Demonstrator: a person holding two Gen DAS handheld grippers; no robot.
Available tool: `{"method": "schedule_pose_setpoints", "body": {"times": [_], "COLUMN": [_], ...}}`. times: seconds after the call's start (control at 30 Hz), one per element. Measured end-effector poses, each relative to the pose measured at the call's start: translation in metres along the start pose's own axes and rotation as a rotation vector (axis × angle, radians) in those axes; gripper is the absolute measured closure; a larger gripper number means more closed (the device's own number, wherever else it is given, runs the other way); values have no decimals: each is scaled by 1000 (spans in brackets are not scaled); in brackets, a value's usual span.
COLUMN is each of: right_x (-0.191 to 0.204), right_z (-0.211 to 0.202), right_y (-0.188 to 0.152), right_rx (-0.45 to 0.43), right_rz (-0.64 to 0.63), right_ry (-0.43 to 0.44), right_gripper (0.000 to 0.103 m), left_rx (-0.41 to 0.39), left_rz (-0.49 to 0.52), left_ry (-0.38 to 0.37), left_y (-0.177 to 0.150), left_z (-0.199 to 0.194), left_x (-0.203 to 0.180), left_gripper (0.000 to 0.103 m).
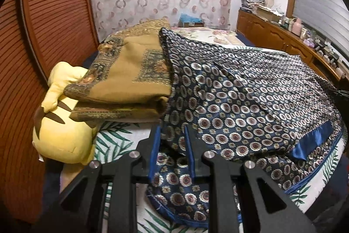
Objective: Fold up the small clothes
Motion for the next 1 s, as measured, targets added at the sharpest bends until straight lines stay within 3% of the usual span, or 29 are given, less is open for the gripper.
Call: {"method": "schedule_pose_setpoints", "body": {"times": [0.23,0.53,0.67,1.0], "right_x": [4,6,9,6], "right_z": [-7,-20,-29,-63], "right_y": [3,12,15,12], "right_rx": [-34,-82,-91,-97], "right_rz": [6,12,8,-2], "right_ry": [20,20,18,0], "right_gripper": [102,103,103,103], "left_rx": [-1,13,4,-27], "left_rz": [-16,-5,22,-2], "left_ry": [39,4,-39,-84], "left_y": [1,-3,-3,-3], "left_z": [11,24,17,-21], "left_x": [10,8,-2,3], "left_gripper": [83,84,102,103]}}
Point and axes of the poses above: each gripper's, at about its wrist camera, not at the fingertips, and z roughly the way its jaws point, x to its left, y to its top, the point moved 9 cm from there along z, roughly the way its jaws point, and after that the axes turned 9 degrees about -z, right-handed, at the moved point
